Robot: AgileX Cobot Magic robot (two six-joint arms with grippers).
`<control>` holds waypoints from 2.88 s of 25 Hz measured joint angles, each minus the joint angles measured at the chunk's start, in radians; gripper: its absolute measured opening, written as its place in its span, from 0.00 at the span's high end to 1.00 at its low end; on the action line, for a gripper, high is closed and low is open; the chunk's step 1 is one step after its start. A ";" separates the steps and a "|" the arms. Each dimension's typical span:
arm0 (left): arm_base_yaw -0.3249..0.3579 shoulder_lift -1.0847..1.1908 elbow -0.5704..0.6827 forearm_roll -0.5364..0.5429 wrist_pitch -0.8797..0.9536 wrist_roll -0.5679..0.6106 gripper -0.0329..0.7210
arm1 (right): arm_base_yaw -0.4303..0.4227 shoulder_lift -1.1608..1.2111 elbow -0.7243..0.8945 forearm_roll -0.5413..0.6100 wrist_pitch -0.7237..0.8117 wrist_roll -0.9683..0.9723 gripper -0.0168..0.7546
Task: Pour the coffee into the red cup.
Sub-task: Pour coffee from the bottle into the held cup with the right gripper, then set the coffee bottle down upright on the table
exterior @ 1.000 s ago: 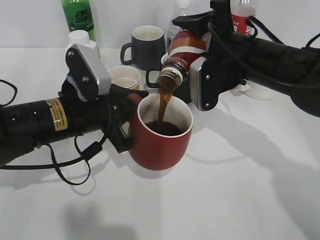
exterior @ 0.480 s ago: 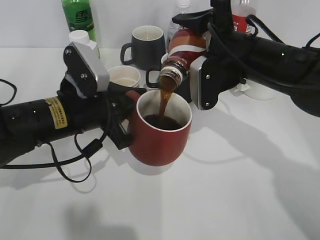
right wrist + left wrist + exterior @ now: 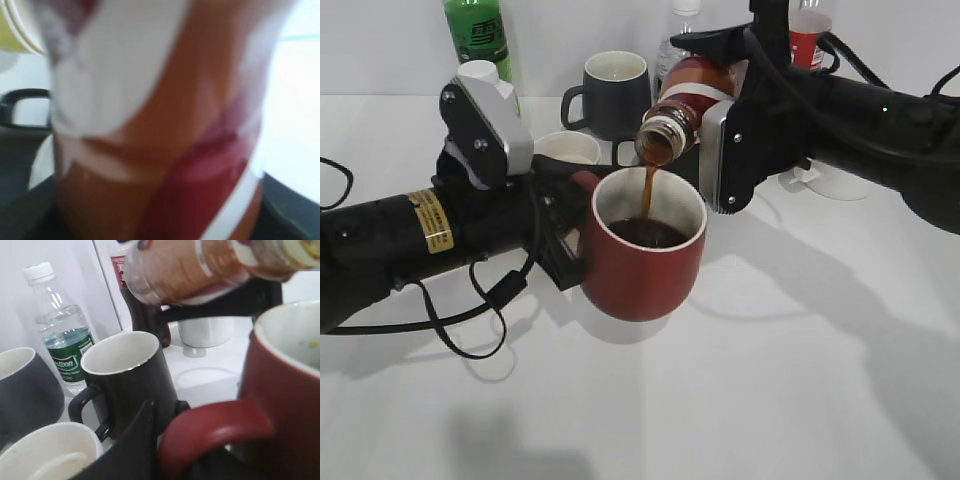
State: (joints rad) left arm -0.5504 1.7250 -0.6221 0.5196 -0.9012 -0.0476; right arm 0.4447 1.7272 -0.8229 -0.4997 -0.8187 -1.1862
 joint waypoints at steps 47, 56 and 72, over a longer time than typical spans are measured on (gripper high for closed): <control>0.131 -0.221 0.196 -0.317 -0.088 0.000 0.86 | -0.002 -0.004 -0.003 0.357 0.056 1.080 0.33; 0.297 -0.286 0.258 -0.410 -0.034 0.030 0.86 | -0.002 -0.004 0.091 0.650 0.051 1.124 0.33; 0.365 0.108 0.213 -0.456 -0.230 0.081 0.86 | -0.002 0.098 0.182 0.744 -0.029 1.044 0.33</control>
State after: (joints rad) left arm -0.1851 1.8334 -0.4090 0.0641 -1.1313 0.0330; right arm 0.4427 1.8253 -0.6408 0.2446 -0.8475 -0.1426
